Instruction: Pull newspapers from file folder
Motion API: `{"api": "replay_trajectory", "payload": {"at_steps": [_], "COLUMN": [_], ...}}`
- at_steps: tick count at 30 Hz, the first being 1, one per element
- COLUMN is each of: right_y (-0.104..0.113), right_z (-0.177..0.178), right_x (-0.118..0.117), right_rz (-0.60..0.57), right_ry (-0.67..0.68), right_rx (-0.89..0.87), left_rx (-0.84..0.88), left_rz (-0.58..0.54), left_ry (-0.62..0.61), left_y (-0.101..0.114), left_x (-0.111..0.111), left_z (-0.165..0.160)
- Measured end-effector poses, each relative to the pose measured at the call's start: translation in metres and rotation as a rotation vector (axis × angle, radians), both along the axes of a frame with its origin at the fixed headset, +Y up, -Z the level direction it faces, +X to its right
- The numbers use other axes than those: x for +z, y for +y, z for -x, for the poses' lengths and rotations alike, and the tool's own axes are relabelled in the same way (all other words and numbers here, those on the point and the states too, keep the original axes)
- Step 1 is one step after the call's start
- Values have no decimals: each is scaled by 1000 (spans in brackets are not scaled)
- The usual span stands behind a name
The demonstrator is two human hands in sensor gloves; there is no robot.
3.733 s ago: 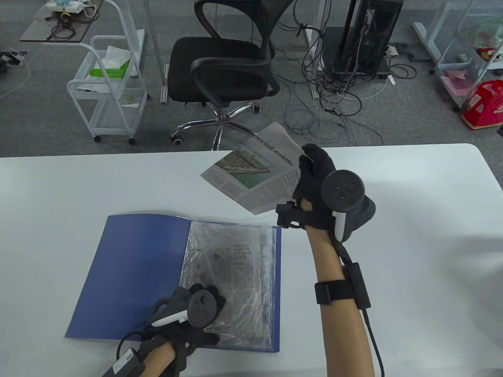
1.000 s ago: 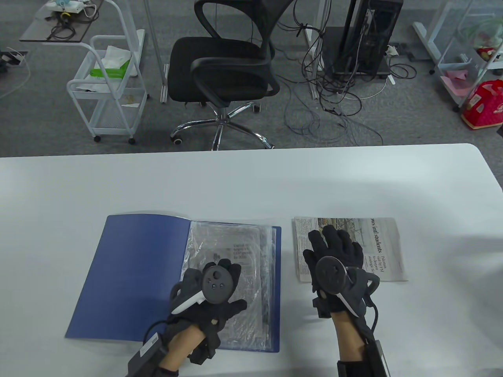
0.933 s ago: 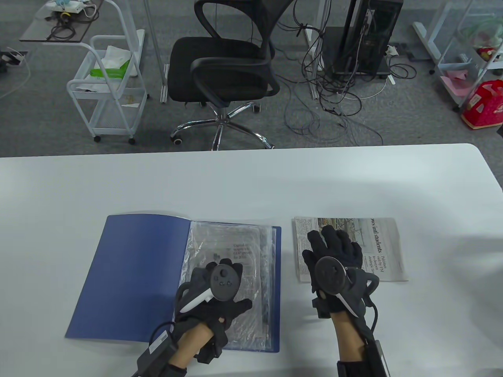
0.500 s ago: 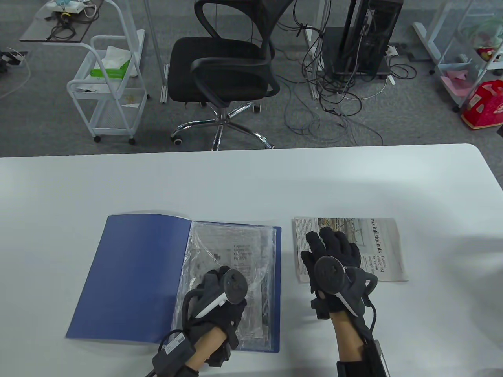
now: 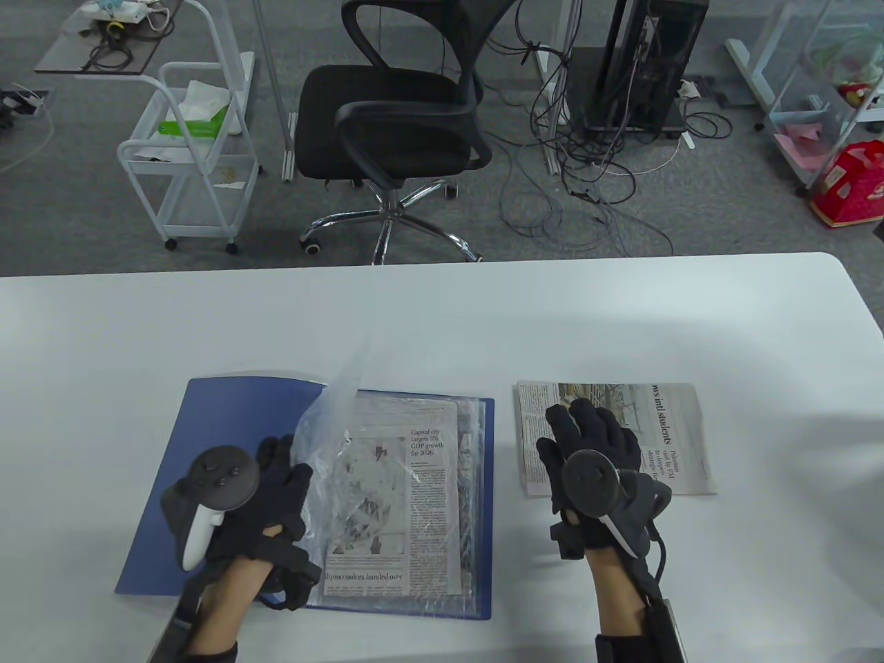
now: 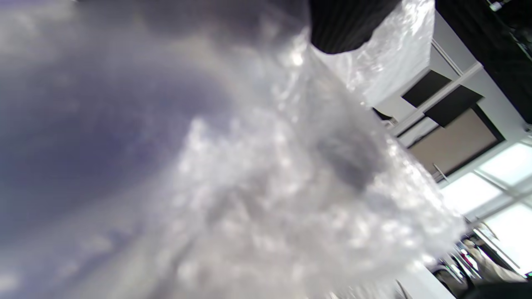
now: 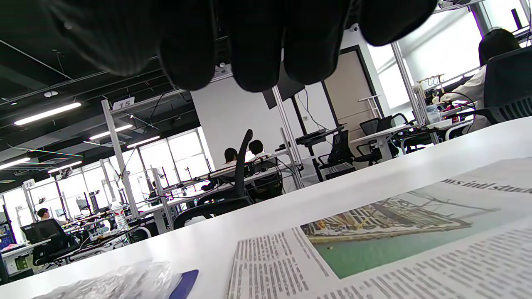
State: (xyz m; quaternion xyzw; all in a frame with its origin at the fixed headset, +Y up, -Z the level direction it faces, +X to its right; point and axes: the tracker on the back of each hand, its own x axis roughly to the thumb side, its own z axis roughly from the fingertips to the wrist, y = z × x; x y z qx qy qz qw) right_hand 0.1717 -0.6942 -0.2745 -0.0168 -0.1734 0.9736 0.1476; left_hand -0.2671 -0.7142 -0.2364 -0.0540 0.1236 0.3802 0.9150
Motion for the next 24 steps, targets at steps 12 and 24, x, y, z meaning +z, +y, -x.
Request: {"api": "replay_trajectory", "payload": {"at_steps": [12, 24], "right_y": [-8, -8], "right_z": [-6, -9], "right_x": [-3, -3], "right_rz": [43, 55], "right_ry": [-14, -23], "right_rx": [1, -9], "left_rx": [-128, -119], "left_rz": [258, 99], "left_ry": [220, 278], "left_y": [-43, -11], "left_x": [2, 11], "left_z": [68, 88]}}
